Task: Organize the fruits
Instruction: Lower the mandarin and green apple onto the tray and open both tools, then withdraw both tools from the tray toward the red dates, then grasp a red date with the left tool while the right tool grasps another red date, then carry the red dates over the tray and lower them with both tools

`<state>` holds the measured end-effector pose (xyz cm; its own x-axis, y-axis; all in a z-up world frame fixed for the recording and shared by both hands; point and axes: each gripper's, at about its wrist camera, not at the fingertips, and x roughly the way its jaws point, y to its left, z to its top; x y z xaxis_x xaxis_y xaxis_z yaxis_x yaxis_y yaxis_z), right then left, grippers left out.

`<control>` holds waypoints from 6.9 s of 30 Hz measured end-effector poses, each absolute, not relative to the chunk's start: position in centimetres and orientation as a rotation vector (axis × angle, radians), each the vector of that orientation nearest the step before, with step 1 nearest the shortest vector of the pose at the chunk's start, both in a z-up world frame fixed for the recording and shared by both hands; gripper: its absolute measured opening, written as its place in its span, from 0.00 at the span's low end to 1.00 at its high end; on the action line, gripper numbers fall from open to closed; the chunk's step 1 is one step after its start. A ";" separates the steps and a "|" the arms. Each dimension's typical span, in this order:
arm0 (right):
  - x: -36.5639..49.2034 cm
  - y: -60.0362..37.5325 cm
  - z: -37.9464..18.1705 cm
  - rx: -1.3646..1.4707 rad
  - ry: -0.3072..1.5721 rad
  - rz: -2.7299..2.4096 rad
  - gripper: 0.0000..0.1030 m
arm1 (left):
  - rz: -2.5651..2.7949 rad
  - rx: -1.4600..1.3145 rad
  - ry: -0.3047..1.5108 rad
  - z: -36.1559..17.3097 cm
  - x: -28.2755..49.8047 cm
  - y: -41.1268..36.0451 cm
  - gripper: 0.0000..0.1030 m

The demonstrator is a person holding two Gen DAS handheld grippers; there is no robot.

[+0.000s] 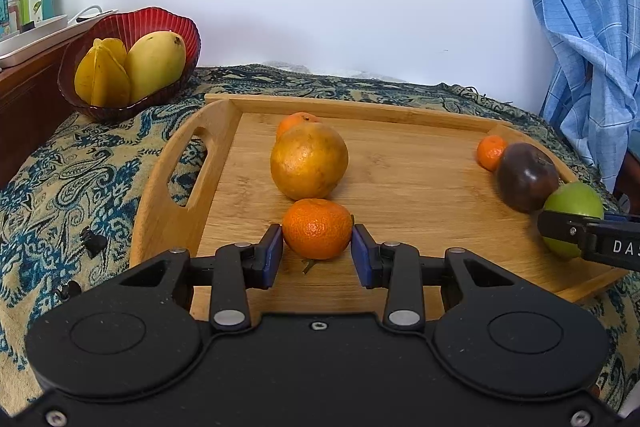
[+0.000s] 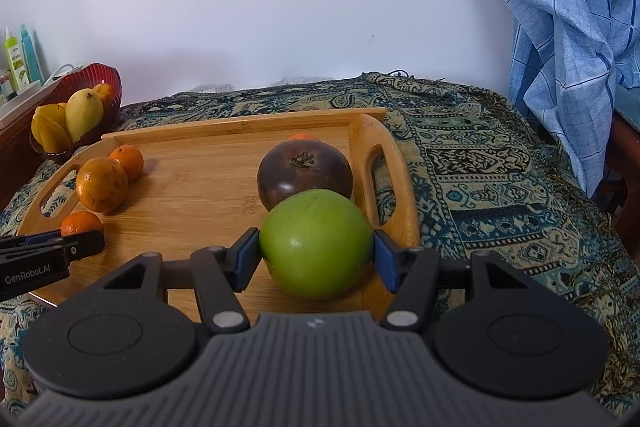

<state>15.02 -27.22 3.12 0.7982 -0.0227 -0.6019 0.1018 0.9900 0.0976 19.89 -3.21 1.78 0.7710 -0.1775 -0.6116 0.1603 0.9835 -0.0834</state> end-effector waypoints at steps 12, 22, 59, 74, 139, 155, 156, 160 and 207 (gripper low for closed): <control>15.0 -26.9 3.0 0.110 0.643 -0.070 0.61 | -0.174 -0.018 0.663 1.7 20.1 -3.1 0.35; 15.0 -26.8 3.0 0.096 0.646 -0.064 0.62 | -0.164 0.005 0.677 1.6 20.0 -3.2 0.44; 7.2 -24.7 4.4 0.054 0.538 -0.040 0.90 | -0.275 -0.015 0.695 3.6 9.5 -2.5 0.86; -0.5 -22.6 2.0 -0.002 0.410 -0.060 1.00 | -0.256 0.001 0.678 2.5 1.9 -1.5 0.90; 0.5 -21.6 0.2 0.035 0.535 -0.016 0.34 | -0.243 -0.048 0.681 2.1 2.3 -4.2 0.23; 2.3 -20.6 3.7 0.027 0.458 0.049 0.34 | -0.247 -0.042 0.642 4.3 4.6 -2.0 0.23; 2.5 -20.6 3.8 0.034 0.454 0.050 0.34 | -0.244 -0.038 0.638 4.5 4.8 -1.9 0.23; 3.9 -20.8 4.2 0.081 0.448 0.046 0.34 | -0.242 -0.062 0.642 5.2 6.1 -1.2 0.23; 11.3 -20.9 2.4 0.139 0.575 -0.099 0.34 | -0.201 -0.076 0.716 2.6 17.8 -1.7 0.24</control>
